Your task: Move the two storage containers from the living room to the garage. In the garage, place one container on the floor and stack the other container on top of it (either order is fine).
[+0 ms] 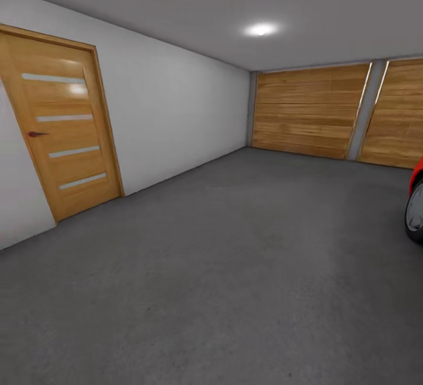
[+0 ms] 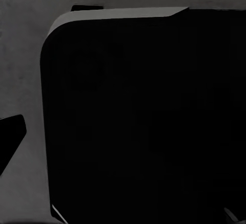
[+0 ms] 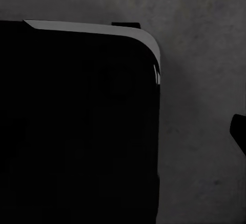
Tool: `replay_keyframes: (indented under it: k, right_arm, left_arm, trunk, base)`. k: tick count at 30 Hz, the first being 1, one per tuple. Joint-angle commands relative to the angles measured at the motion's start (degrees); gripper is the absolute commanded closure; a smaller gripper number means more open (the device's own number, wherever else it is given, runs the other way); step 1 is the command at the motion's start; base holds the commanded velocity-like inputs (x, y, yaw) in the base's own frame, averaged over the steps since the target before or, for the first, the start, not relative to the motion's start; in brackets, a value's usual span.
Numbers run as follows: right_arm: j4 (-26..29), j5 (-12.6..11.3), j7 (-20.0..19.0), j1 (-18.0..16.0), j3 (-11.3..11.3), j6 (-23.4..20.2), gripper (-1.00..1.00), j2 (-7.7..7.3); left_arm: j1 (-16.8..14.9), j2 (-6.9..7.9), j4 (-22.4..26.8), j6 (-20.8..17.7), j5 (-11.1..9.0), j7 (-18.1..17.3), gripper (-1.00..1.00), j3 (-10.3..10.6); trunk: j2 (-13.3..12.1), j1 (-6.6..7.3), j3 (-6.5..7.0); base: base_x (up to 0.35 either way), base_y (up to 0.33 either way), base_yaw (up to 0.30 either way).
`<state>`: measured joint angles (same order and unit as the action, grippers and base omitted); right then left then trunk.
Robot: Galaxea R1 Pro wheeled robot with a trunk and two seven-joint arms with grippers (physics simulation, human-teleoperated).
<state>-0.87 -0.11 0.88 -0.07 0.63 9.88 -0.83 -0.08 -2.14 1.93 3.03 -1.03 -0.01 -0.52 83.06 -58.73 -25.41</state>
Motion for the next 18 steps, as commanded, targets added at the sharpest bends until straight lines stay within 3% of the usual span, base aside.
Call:
replay_keyframes:
  k: [1, 18]
  right_arm:
    - [-0.1, 0.0, 0.1, 0.0, 0.1, 0.3, -1.0, -0.01]
    - [-0.1, 0.0, 0.1, 0.0, 0.1, 0.3, -1.0, 0.26]
  left_arm:
    - [0.0, -0.02, 0.0, 0.1, -0.1, 0.0, -1.0, 0.0]
    - [0.0, -0.05, 0.0, 0.1, -0.1, 0.0, -1.0, 0.1]
  trunk:
    - [0.0, 0.0, -0.04]
    - [0.0, 0.0, -0.04]
  base:
    - [0.0, 0.0, 0.3]
    - [0.0, 0.0, 0.3]
